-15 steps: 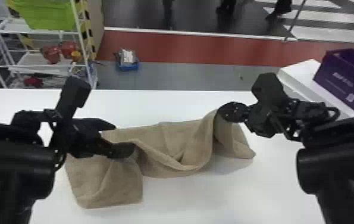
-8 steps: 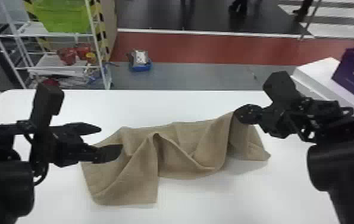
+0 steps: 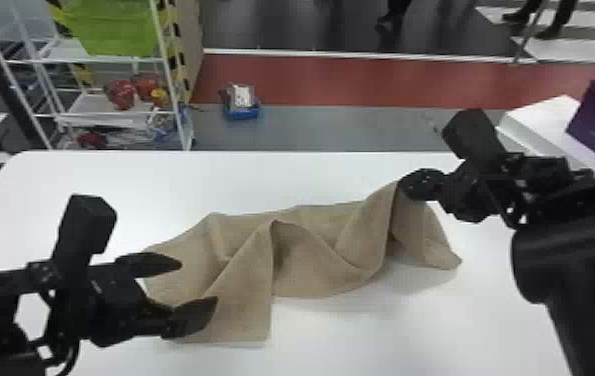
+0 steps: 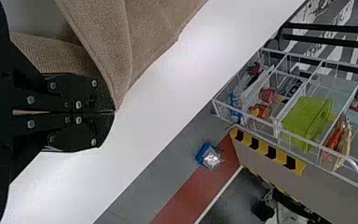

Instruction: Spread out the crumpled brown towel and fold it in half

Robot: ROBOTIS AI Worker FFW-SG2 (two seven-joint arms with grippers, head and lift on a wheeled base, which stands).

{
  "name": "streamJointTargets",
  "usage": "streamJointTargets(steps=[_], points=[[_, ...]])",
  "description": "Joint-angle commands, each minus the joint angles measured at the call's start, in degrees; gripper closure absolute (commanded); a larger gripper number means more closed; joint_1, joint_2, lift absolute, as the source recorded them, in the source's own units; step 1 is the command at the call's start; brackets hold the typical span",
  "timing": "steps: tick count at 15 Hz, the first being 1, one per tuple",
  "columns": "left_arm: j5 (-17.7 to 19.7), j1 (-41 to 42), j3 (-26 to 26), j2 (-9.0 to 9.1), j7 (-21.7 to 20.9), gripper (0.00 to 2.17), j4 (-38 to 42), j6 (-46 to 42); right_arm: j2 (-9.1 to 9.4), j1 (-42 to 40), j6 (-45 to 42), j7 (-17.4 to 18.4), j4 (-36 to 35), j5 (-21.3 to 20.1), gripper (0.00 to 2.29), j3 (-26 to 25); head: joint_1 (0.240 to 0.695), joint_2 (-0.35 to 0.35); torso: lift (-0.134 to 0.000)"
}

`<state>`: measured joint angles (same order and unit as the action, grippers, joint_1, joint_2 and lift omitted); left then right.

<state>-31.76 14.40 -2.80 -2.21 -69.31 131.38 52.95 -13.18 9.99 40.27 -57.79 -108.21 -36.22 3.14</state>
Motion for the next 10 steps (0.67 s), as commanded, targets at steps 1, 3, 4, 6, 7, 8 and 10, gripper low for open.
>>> streamJointTargets(steps=[1, 3, 4, 6, 7, 8, 10], points=[[-0.1, 3.7, 3.2, -0.16, 0.8, 0.15, 2.2, -0.3, 0.17, 0.4, 2.6, 0.2, -0.1, 0.4, 2.01, 0.5, 0.695, -0.073, -0.123], [-0.1, 5.1, 5.2, -0.16, 2.9, 0.2, 1.3, -2.2, 0.44, 0.4, 4.5, 0.3, -0.7, 0.6, 2.01, 0.8, 0.695, -0.1, -0.123], [-0.1, 5.6, 6.1, -0.16, 3.8, 0.2, 0.8, -3.1, 0.7, 0.6, 5.2, 0.4, -0.8, 0.5, 2.01, 1.0, 0.695, -0.107, -0.123], [0.0, 6.6, 8.3, -0.08, 7.8, 0.2, 0.4, -5.2, 0.88, 0.6, 6.1, 0.4, -0.9, 0.6, 2.01, 1.5, 0.695, -0.117, -0.123], [0.0, 6.8, 9.3, -0.16, 9.0, 0.2, 0.4, -5.4, 1.05, 0.6, 6.3, 0.5, -1.0, 0.5, 2.01, 1.6, 0.695, -0.122, -0.123], [-0.1, 7.3, 10.3, -0.16, 10.5, 0.2, 0.4, -7.1, 1.49, 0.8, 6.3, 0.5, -1.1, 0.4, 2.01, 1.6, 0.695, -0.129, -0.123], [-0.1, 7.7, 11.2, -0.16, 10.9, 0.21, 0.4, -7.8, 1.58, 1.1, 6.6, 0.5, -1.2, 0.5, 2.01, 1.9, 0.695, -0.137, -0.123]])
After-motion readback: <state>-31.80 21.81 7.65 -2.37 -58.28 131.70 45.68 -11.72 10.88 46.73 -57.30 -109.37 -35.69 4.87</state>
